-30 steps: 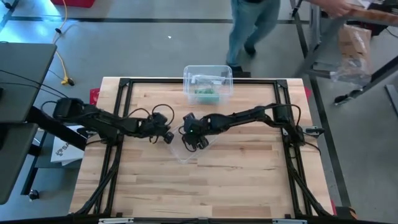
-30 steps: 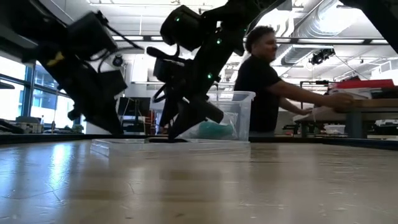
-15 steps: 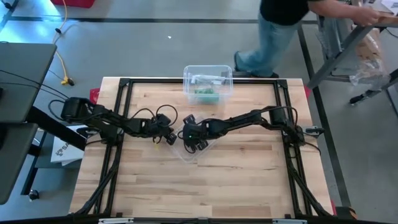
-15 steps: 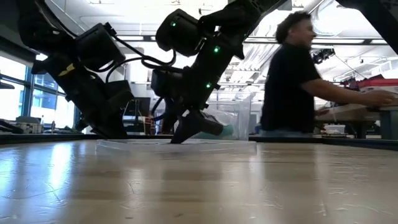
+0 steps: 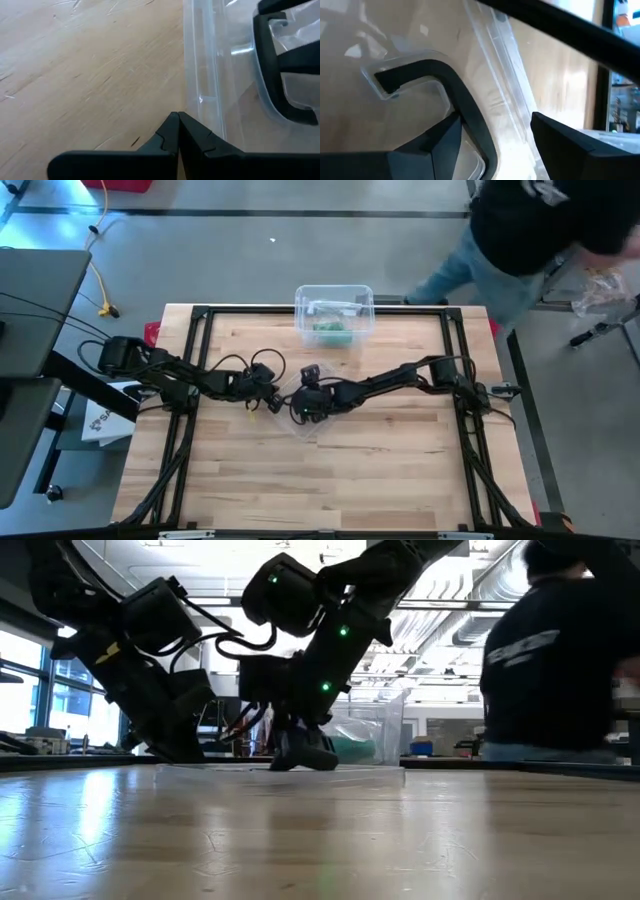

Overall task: Roll bandage
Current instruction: Close the transparent bin

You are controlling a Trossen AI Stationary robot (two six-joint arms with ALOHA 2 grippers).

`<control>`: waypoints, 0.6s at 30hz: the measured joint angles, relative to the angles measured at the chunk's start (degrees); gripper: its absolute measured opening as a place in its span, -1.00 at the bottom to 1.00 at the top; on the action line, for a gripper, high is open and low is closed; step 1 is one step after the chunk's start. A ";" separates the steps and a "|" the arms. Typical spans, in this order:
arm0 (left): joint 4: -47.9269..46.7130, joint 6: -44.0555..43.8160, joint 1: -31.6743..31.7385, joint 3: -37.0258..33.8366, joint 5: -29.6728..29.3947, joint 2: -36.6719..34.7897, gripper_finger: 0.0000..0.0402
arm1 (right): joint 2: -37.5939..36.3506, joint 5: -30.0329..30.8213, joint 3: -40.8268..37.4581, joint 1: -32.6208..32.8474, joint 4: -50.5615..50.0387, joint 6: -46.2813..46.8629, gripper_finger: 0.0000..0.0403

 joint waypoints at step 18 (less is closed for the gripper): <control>-4.52 2.11 0.15 -0.07 -1.53 -2.19 -1.00 | 0.31 14.95 -0.20 3.52 2.18 22.57 -0.11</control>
